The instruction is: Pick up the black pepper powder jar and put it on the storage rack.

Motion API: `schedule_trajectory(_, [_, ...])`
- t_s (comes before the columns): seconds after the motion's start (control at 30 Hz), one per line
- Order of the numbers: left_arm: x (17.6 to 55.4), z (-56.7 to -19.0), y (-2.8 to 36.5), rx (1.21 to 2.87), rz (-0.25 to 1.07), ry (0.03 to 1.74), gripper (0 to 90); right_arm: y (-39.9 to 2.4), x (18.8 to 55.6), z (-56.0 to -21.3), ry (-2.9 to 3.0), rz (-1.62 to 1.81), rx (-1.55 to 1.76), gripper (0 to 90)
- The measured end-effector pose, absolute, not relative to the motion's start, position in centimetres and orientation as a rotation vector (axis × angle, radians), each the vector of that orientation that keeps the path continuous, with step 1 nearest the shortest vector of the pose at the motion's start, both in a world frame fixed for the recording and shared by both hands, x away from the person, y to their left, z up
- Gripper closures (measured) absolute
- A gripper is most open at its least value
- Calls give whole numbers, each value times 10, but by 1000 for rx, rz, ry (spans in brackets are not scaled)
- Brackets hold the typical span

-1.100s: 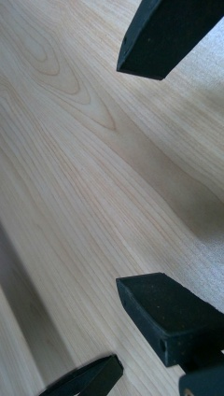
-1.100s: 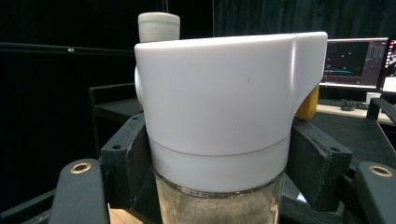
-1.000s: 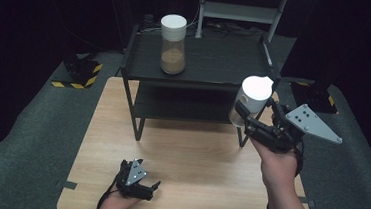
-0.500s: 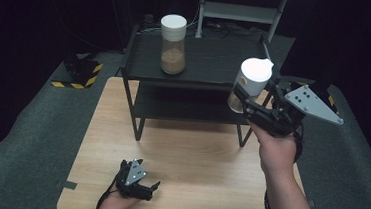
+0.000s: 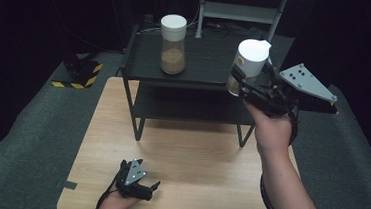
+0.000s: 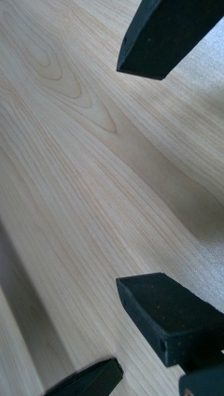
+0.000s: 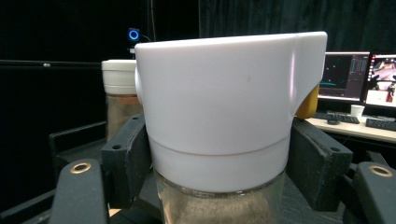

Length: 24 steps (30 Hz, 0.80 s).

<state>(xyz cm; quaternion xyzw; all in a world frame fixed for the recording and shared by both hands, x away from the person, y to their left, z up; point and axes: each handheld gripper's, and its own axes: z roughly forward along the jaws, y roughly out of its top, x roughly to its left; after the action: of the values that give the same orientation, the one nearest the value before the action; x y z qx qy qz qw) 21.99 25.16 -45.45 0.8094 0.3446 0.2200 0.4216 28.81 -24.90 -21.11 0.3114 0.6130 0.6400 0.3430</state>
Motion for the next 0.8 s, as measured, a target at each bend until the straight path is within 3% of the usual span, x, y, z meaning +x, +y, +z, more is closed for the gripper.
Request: schedule_trajectory(0.8, [220,-456,255,2010,539,868,10,-223,339,-202,1605,1626,884,292])
